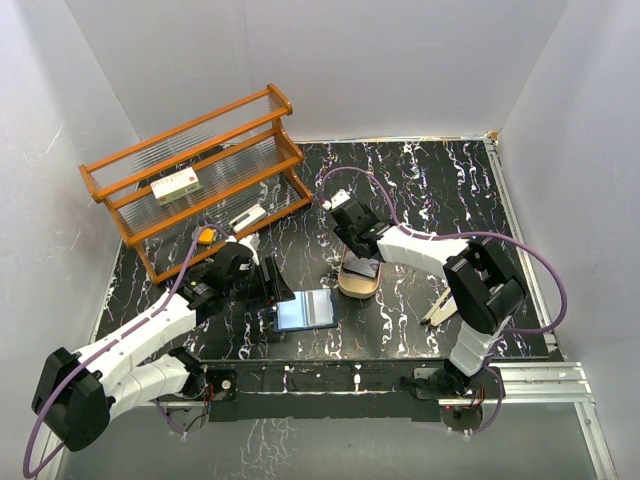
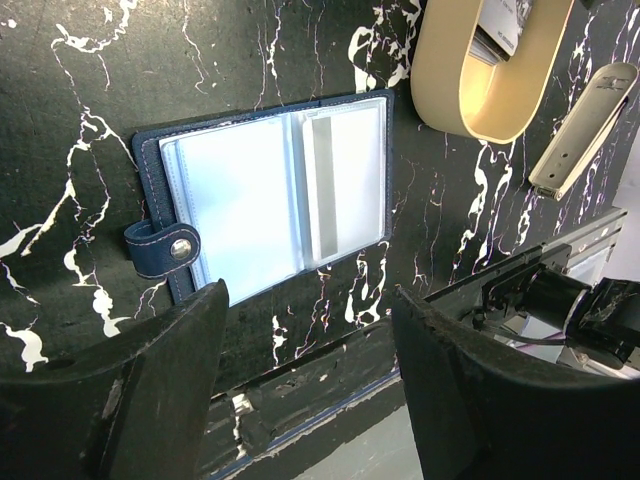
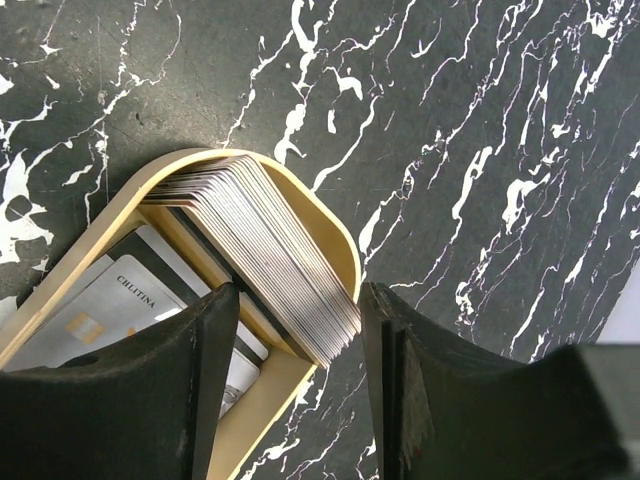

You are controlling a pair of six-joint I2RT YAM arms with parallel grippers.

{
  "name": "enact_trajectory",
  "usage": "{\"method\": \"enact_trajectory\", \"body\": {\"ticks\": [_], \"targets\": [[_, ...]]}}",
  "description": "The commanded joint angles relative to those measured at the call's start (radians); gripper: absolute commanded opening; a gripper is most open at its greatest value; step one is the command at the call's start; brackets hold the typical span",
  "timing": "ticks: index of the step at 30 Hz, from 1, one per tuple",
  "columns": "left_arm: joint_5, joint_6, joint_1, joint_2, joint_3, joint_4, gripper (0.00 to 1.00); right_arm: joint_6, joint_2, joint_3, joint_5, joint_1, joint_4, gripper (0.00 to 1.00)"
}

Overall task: Put the credit cards into the card holder
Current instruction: Pick up the credit card from the storage box.

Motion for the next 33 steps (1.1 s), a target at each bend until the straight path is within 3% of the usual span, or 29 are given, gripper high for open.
{"method": "enact_trajectory", "body": {"ticks": [1,33], "targets": [[0.019,0.013,-0.002,-0.022,-0.002,0.004,0.65,-0.02,0.002,0.058,0.041,-0.007,0.013,0.48],[-0.026,0.009,-0.002,-0.044,-0.038,-0.015,0.65,0.013,-0.051,0.093,0.066,-0.006,-0.048,0.17]]}}
